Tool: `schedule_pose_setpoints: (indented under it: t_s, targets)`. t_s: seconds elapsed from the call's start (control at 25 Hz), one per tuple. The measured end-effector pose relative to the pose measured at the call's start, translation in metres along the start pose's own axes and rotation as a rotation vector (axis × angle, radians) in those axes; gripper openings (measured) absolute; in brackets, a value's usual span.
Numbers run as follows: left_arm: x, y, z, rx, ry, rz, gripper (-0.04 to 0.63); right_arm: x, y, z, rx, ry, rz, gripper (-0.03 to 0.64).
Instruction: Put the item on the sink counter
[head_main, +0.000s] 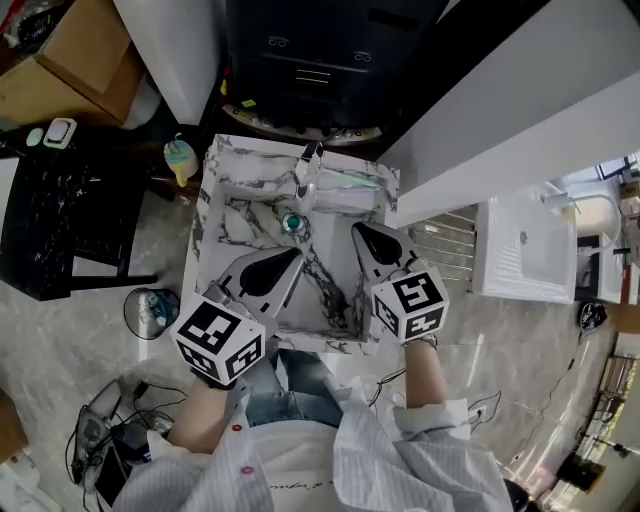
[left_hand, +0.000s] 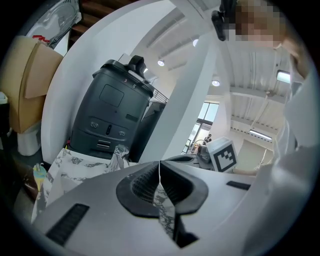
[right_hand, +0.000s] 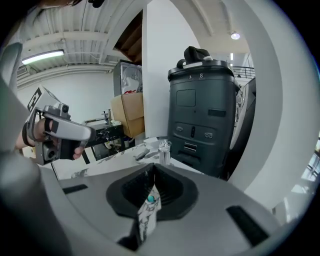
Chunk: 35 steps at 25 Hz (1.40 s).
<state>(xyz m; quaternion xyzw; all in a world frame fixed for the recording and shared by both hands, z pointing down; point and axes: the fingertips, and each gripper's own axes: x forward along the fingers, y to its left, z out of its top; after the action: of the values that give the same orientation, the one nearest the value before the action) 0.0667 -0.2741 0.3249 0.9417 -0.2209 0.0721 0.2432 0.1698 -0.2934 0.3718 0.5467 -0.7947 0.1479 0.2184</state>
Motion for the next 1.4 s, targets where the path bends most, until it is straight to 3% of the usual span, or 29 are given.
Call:
schedule_pose_setpoints:
  t_s: [0.48,1.0,1.4]
  targets:
    - [0.02,0.023,-0.02,-0.038,0.039,0.041,0.02,0.067,-0.059,-0.048,-0.121,0.212,0.091,0.023]
    - [0.021,0.044,-0.046,-0.086,0.092,0.103,0.02,0.131,-0.083,-0.093,-0.4,0.469,0.266,0.071]
    - [0.015,0.057,-0.048,-0.121,0.069,0.148,0.02,0.154,-0.091,-0.126,-0.616,0.673,0.403,0.106]
